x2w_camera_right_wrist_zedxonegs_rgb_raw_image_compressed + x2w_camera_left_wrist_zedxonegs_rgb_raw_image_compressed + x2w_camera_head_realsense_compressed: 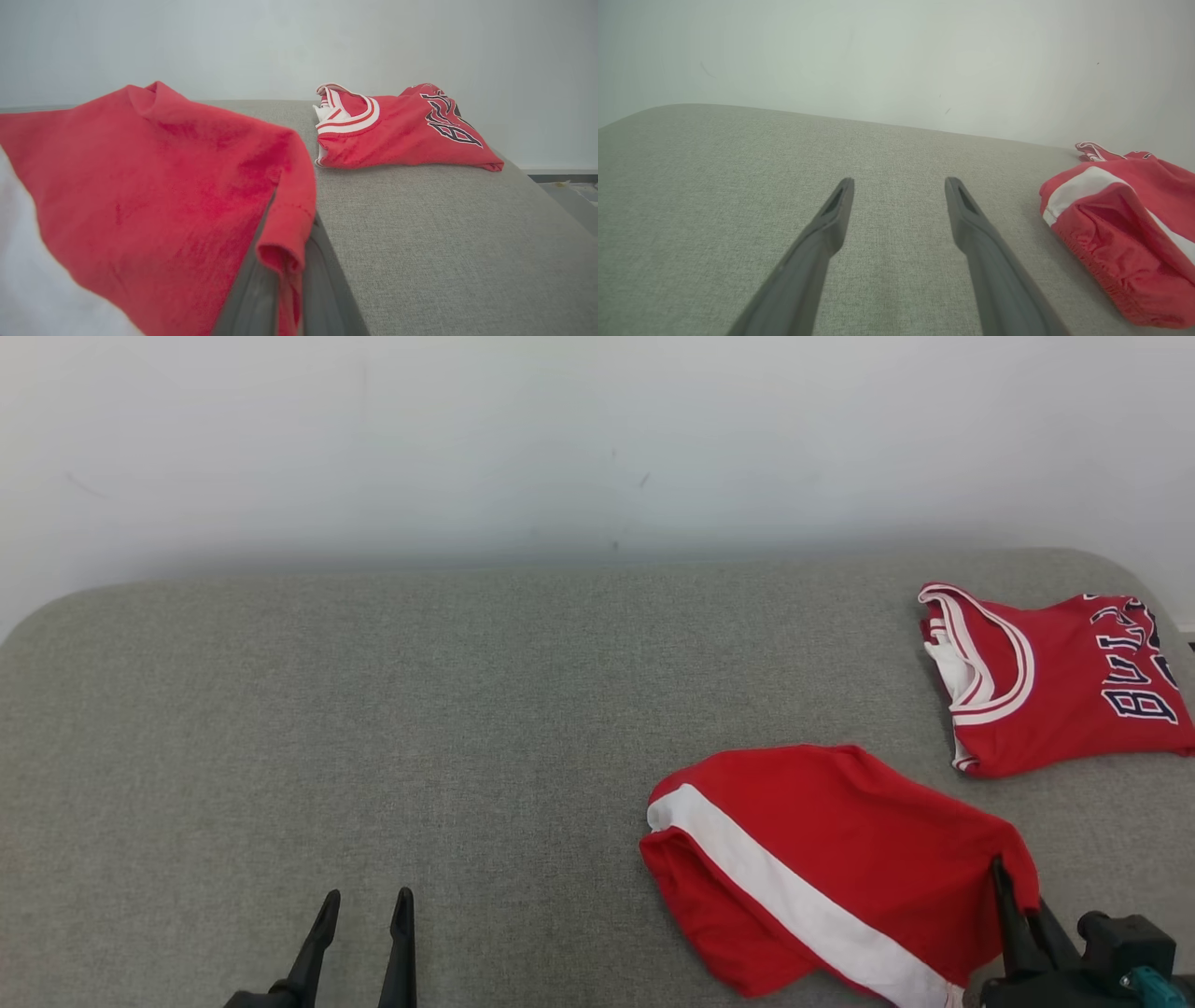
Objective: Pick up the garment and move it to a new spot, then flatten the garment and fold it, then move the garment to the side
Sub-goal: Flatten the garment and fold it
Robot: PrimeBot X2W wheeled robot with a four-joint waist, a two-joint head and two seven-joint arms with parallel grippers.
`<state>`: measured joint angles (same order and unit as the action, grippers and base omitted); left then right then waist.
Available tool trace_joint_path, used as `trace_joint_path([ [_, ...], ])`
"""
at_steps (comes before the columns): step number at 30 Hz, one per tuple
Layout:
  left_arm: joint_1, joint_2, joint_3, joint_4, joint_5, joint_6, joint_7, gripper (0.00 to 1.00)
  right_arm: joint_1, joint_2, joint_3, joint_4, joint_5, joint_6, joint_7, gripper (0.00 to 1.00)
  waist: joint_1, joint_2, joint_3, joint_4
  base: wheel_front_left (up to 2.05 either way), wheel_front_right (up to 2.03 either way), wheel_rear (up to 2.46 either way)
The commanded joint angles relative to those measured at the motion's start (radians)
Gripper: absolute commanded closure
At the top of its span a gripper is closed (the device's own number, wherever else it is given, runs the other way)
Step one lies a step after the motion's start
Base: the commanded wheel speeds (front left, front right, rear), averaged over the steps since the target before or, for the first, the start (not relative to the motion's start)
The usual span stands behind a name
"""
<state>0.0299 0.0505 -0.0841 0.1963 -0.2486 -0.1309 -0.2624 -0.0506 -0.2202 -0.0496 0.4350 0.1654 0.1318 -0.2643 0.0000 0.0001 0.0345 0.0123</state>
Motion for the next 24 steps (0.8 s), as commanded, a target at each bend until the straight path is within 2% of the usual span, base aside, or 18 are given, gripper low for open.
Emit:
trace_joint_path([
  [1,-0.014,-0.001,-0.001,0.003,-0.007,0.001,-0.001,0.0,-0.01,0.004,-0.008,-0.008,-0.008,-0.002,-0.001,0.17,0.0,-0.0001,-0.002,-0.001,0.0,0.0,0.0],
  [2,-0.015,-0.001,-0.003,0.003,-0.008,0.001,-0.001,0.0,-0.009,0.009,-0.014,-0.014,-0.015,-0.002,-0.001,0.0,0.0,-0.0001,-0.003,-0.002,0.0,0.0,0.0],
  [10,0.002,-0.001,-0.034,0.012,-0.011,0.001,-0.001,0.0,0.013,0.039,-0.085,-0.168,-0.063,-0.002,-0.001,0.0,0.0,-0.0001,-0.01,-0.016,0.0,0.0,0.0],
  [14,0.004,-0.001,-0.07,0.018,-0.016,0.001,-0.001,0.0,0.042,0.068,-0.072,-0.236,-0.052,-0.002,-0.001,0.0,0.0,-0.0001,-0.012,-0.02,0.0,0.0,0.0],
  [24,-0.056,0.007,-0.346,0.11,-0.058,0.001,-0.001,0.0,0.06,0.129,0.006,-0.261,-0.033,-0.002,-0.001,0.0,0.0,-0.0001,0.02,-0.073,0.0,0.0,0.0],
])
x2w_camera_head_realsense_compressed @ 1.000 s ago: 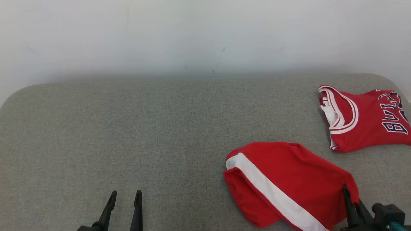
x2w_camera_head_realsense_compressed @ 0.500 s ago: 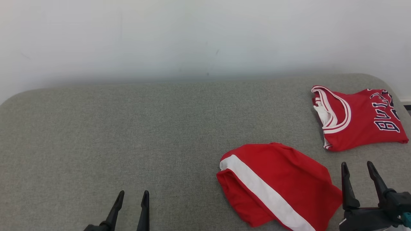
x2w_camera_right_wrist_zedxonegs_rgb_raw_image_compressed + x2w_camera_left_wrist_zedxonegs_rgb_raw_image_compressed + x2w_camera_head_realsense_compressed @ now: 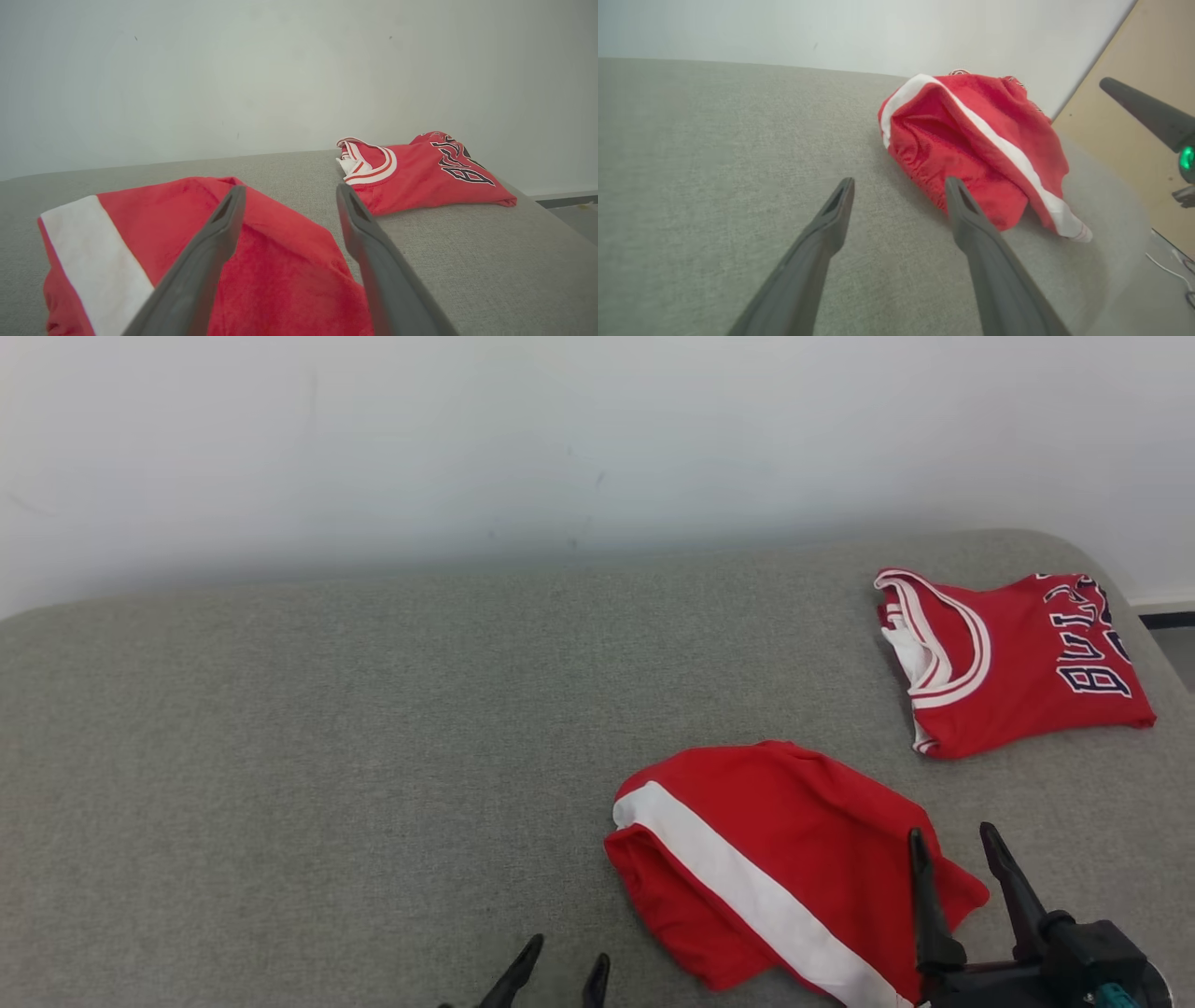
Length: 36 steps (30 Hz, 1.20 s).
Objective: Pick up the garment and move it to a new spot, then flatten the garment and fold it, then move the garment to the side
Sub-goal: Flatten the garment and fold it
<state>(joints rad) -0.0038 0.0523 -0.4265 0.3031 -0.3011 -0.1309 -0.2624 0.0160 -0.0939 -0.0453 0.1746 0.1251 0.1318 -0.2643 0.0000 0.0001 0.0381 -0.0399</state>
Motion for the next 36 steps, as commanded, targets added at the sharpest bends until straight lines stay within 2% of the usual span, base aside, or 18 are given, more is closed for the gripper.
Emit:
trace_joint_path([
  [1,-0.036,0.005,-0.024,0.016,-0.014,0.001,-0.002,0.0,-0.011,0.006,0.01,0.0,0.008,-0.002,-0.001,0.0,0.0,-0.0001,0.023,-0.031,0.0,0.0,0.0],
  [7,-0.145,0.002,-0.103,0.091,-0.064,0.001,-0.001,0.0,-0.031,0.016,0.026,0.005,0.016,-0.002,-0.001,0.0,0.0,-0.0001,0.059,-0.095,0.0,0.0,0.0],
  [14,-0.251,0.0,-0.14,0.228,-0.102,0.001,-0.001,0.0,-0.047,0.024,0.029,0.009,0.022,-0.002,-0.001,0.0,0.0,-0.0001,0.086,-0.156,0.0,0.0,0.0],
  [20,-0.308,0.0,-0.15,0.313,-0.149,0.001,-0.001,0.0,-0.05,0.03,0.033,0.007,0.028,-0.002,-0.001,0.0,0.0,-0.0001,0.095,-0.176,0.0,0.0,0.0],
  [21,-0.319,0.0,-0.137,0.318,-0.157,0.001,-0.001,0.31,-0.049,0.031,0.031,0.006,0.028,-0.002,-0.001,0.0,0.0,-0.0001,0.096,-0.175,0.0,0.0,0.0],
  [22,-0.325,0.0,-0.127,0.326,-0.166,0.001,-0.001,0.56,-0.046,0.032,0.027,0.005,0.028,-0.002,-0.001,0.0,0.0,-0.0001,0.095,-0.172,0.0,0.0,0.0],
  [23,-0.329,-0.001,-0.122,0.331,-0.168,0.001,-0.001,1.0,-0.044,0.033,0.027,0.005,0.029,-0.002,-0.001,0.0,0.0,-0.0001,0.095,-0.168,0.0,0.0,0.0],
  [26,-0.348,-0.001,-0.1,0.335,-0.166,0.001,-0.001,1.0,-0.042,0.034,0.03,0.007,0.029,-0.002,-0.001,0.0,0.0,-0.0001,0.089,-0.152,0.0,0.0,0.0],
  [34,-0.326,0.0,0.034,0.289,-0.117,0.001,-0.002,1.0,-0.035,0.029,0.033,0.015,0.031,-0.002,-0.001,0.0,0.0,-0.0001,0.059,-0.102,0.0,0.0,0.0],
  [36,-0.313,-0.002,0.035,0.275,-0.099,0.001,-0.001,1.0,-0.033,0.029,0.035,0.017,0.034,-0.002,-0.001,0.0,0.0,-0.0001,0.051,-0.093,0.0,0.0,0.0],
])
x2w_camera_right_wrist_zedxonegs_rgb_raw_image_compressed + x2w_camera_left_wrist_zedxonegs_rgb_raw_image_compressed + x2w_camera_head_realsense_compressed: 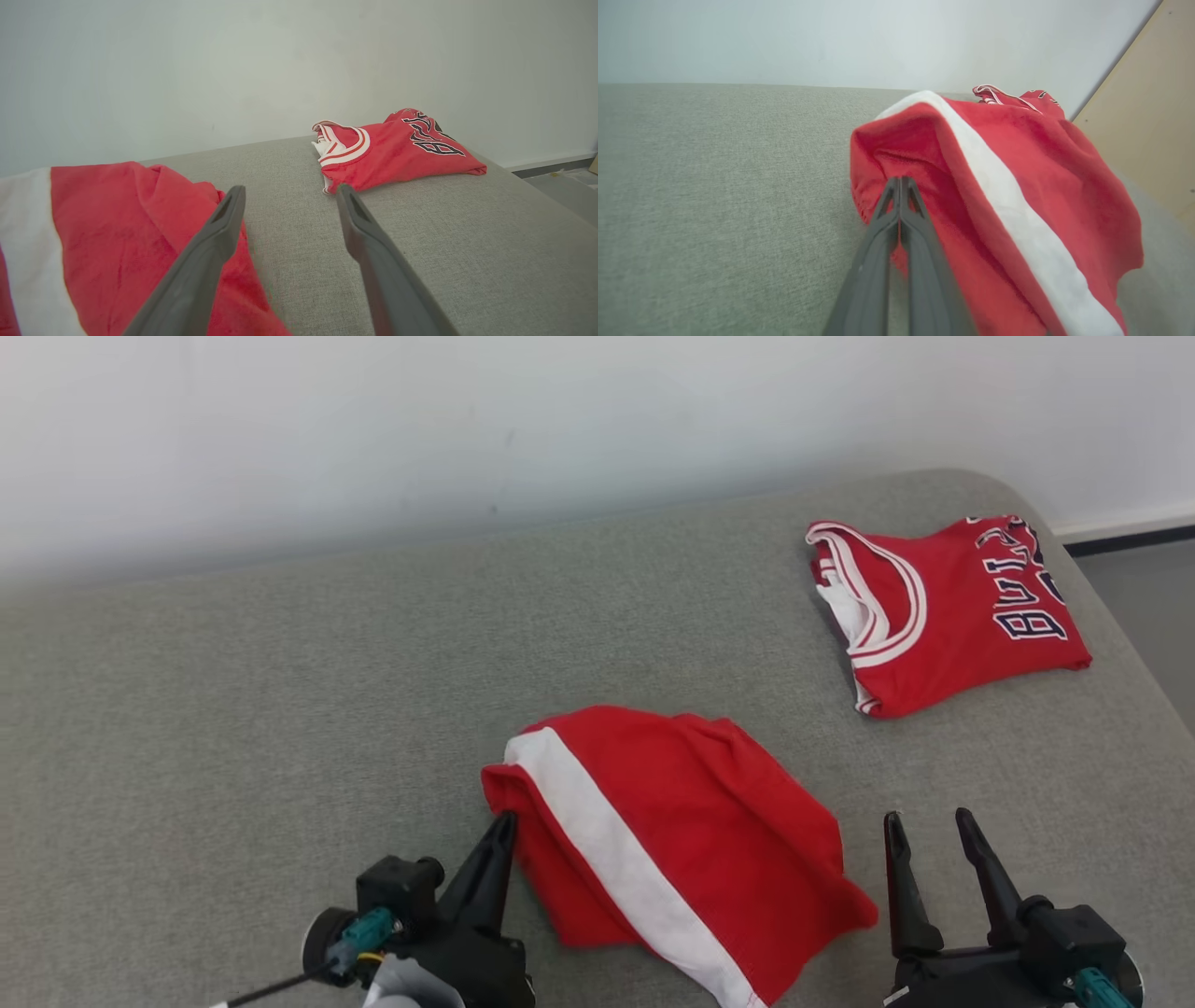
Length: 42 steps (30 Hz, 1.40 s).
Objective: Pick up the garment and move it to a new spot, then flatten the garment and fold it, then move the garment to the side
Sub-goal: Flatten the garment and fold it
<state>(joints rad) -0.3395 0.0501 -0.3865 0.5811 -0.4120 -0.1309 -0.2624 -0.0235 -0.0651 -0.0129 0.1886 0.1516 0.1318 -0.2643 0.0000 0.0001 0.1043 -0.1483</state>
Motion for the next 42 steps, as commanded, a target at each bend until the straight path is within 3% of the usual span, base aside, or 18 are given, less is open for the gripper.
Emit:
trace_joint_path([
  [1,0.027,0.0,-0.014,-0.008,0.025,0.001,-0.001,1.0,0.008,-0.001,0.006,0.004,0.009,-0.002,-0.001,0.0,0.0,-0.0001,-0.019,0.018,0.0,0.0,0.0],
  [2,0.028,0.002,-0.022,-0.017,0.039,0.001,-0.001,0.83,0.011,-0.002,0.007,0.005,0.008,-0.002,-0.001,0.0,0.0,-0.0001,-0.023,0.02,0.0,0.0,0.0],
  [3,0.033,0.005,-0.025,-0.024,0.043,0.001,-0.001,0.14,0.013,-0.002,0.008,0.006,0.008,-0.002,-0.001,0.0,0.0,-0.0001,-0.025,0.021,0.0,0.0,0.0],
  [4,0.042,0.005,-0.026,-0.028,0.045,0.001,-0.001,0.05,0.014,-0.002,0.01,0.006,0.01,-0.002,-0.001,0.0,0.0,-0.0001,-0.027,0.022,0.0,0.0,0.0],
  [5,0.052,0.005,-0.025,-0.031,0.045,0.001,-0.001,1.0,0.015,-0.002,0.011,0.006,0.012,-0.002,-0.001,0.0,0.0,-0.0001,-0.029,0.023,0.0,0.0,0.0],
  [9,0.066,0.01,-0.023,-0.044,0.052,0.001,-0.001,1.0,0.022,-0.003,0.009,0.006,0.016,-0.002,-0.001,0.0,0.0,-0.0001,-0.032,0.025,0.0,0.0,0.0],
  [10,0.069,0.012,-0.017,-0.051,0.058,0.001,-0.001,0.77,0.023,-0.003,0.009,0.006,0.016,-0.002,-0.001,0.0,0.0,-0.0001,-0.033,0.026,0.0,0.0,0.0],
  [11,0.075,0.013,-0.013,-0.055,0.06,0.001,-0.001,0.0,0.024,-0.003,0.008,0.006,0.018,-0.002,-0.001,0.0,0.0,-0.0001,-0.033,0.027,0.0,0.0,0.0],
  [19,0.052,0.029,-0.019,0.003,0.037,0.001,-0.001,0.0,0.007,-0.003,0.021,0.011,0.026,-0.002,-0.001,0.0,0.0,-0.0001,-0.022,0.015,0.0,0.0,0.0],
  [33,-0.102,0.055,-0.211,0.249,-0.12,0.001,-0.001,0.0,-0.018,0.0,0.019,0.019,0.039,-0.002,-0.001,0.0,0.0,-0.0001,0.019,-0.043,0.0,0.0,0.0],
  [34,-0.112,0.053,-0.226,0.261,-0.131,0.001,-0.001,0.58,-0.018,0.001,0.018,0.017,0.039,-0.002,-0.001,0.0,0.0,-0.0001,0.021,-0.044,0.0,0.0,0.0],
  [35,-0.126,0.051,-0.238,0.262,-0.143,0.001,-0.001,0.99,-0.019,0.002,0.016,0.015,0.038,-0.002,-0.001,0.0,0.0,-0.0001,0.023,-0.045,0.0,0.0,0.0],
  [38,-0.165,0.069,-0.245,0.243,-0.166,0.001,-0.001,1.0,-0.014,0.004,0.004,0.009,0.038,-0.002,-0.001,0.0,0.0,-0.0001,0.023,-0.035,0.0,0.0,0.0],
  [42,-0.205,0.109,-0.156,0.172,-0.113,0.014,-0.001,1.0,-0.007,0.007,-0.002,0.006,0.038,-0.002,-0.001,0.0,0.0,-0.0001,0.011,-0.006,0.0,0.0,0.0],
])
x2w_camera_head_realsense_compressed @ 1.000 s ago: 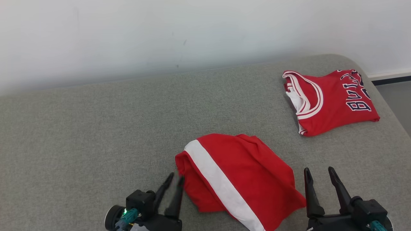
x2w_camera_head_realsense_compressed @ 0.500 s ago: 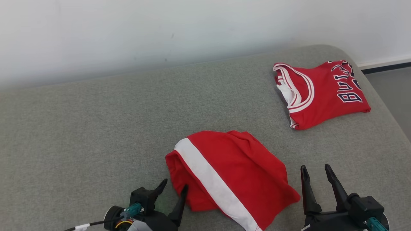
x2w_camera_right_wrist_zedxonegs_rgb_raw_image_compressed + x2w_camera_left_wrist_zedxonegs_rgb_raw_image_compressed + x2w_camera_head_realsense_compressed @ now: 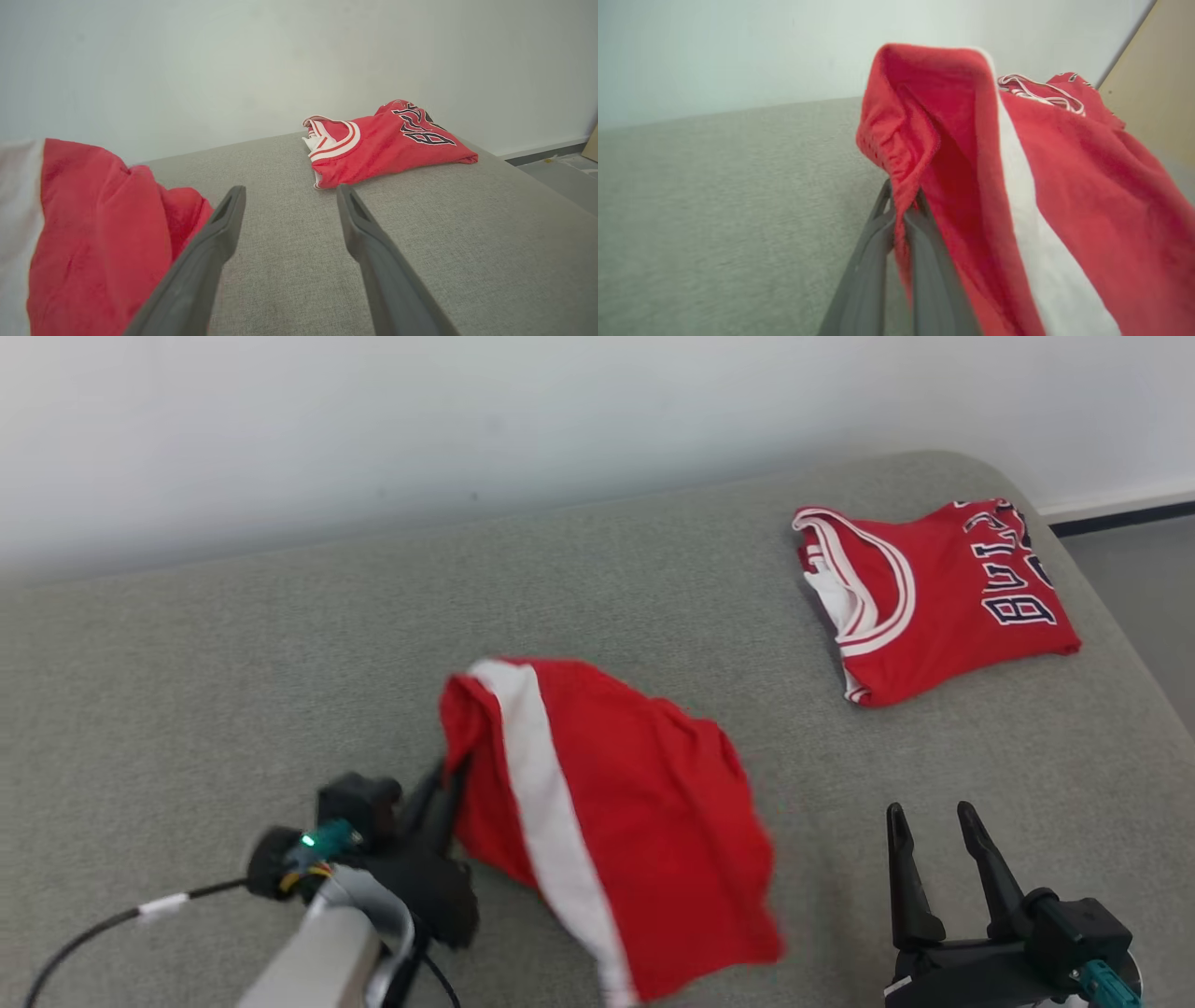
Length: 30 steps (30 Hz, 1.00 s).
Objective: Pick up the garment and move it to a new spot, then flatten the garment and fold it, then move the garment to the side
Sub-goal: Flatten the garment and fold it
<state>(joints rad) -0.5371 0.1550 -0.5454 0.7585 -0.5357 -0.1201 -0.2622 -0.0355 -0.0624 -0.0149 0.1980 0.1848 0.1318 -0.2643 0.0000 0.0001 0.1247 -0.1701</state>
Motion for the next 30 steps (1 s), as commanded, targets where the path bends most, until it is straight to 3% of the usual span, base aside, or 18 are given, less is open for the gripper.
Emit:
trace_joint_path([
  [1,-0.014,0.013,0.028,-0.034,0.032,0.014,-0.002,1.0,0.005,0.003,0.0,-0.005,0.001,-0.002,-0.001,0.0,0.0,-0.0001,-0.013,0.023,0.0,0.0,0.0],
  [5,-0.005,0.045,0.132,-0.181,0.12,0.053,-0.001,1.0,0.006,0.001,-0.003,-0.006,-0.004,-0.002,-0.001,0.0,0.0,-0.0001,-0.034,0.054,0.0,0.0,0.0],
  [11,0.077,0.044,0.183,-0.293,0.21,0.051,-0.002,1.0,0.014,0.002,0.003,0.0,-0.005,-0.002,-0.001,0.0,0.0,-0.0001,-0.052,0.086,0.0,0.0,0.0],
  [22,0.402,0.002,0.225,-0.384,0.327,0.034,-0.002,1.0,0.023,0.007,0.005,0.004,0.004,-0.002,-0.001,0.0,0.0,-0.0001,-0.043,0.113,0.0,0.0,0.0],
  [29,0.466,-0.038,0.268,-0.338,0.332,0.016,-0.002,1.0,0.028,0.0,0.019,0.02,0.014,-0.002,-0.001,0.0,0.0,-0.0001,-0.044,0.147,0.0,0.0,0.0],
  [30,0.464,-0.043,0.28,-0.341,0.332,0.016,-0.002,0.91,0.029,-0.002,0.021,0.022,0.017,-0.002,-0.001,0.0,0.0,-0.0001,-0.046,0.156,0.0,0.0,0.0],
])
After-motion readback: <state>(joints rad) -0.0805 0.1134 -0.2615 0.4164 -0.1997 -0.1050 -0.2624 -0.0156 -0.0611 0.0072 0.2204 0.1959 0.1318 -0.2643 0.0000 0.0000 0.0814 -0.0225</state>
